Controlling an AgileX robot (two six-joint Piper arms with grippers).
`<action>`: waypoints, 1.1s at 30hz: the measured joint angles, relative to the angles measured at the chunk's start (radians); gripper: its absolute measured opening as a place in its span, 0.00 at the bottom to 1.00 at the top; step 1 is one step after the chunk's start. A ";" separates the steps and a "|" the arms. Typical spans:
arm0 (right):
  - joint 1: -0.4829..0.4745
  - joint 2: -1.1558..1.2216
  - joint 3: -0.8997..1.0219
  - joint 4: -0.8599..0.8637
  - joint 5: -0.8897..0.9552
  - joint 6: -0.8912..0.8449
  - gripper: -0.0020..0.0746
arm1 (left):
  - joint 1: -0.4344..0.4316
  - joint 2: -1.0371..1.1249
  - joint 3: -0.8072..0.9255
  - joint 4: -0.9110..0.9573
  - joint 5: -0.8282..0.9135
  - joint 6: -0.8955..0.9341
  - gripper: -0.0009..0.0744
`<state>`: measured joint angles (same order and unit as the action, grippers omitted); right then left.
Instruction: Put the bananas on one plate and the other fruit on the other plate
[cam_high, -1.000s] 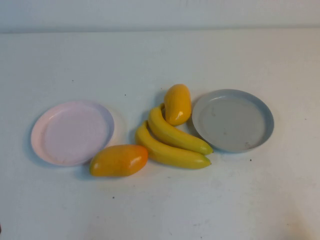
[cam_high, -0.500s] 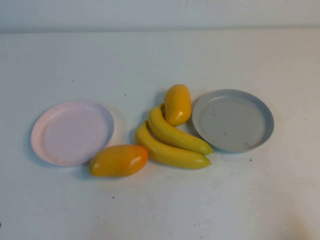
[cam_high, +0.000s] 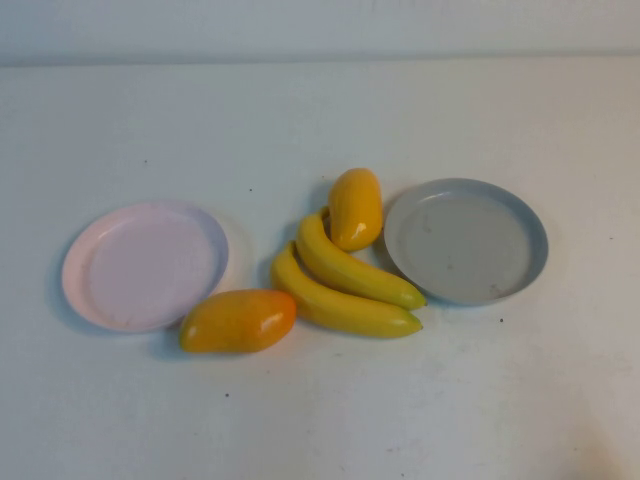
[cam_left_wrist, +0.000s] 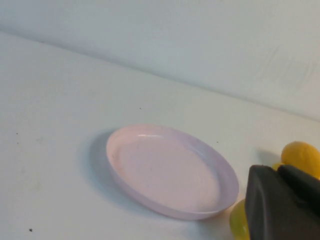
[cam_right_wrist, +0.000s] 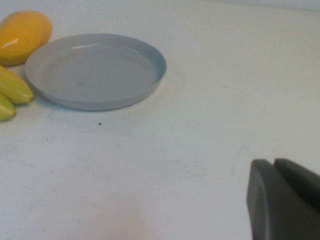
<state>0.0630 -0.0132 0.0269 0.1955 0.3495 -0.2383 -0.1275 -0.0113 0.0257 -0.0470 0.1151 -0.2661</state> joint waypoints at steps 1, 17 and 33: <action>0.000 0.000 0.000 0.000 0.000 0.000 0.01 | 0.000 0.000 0.000 -0.008 -0.006 -0.012 0.01; 0.000 0.000 0.000 0.000 0.000 0.000 0.01 | 0.000 0.444 -0.540 -0.126 0.608 0.391 0.01; 0.000 0.000 0.000 0.000 0.000 0.000 0.01 | -0.124 1.359 -0.977 -0.434 0.864 1.443 0.01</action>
<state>0.0630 -0.0132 0.0269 0.1955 0.3495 -0.2383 -0.2516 1.3475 -0.9512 -0.4808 0.9789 1.1767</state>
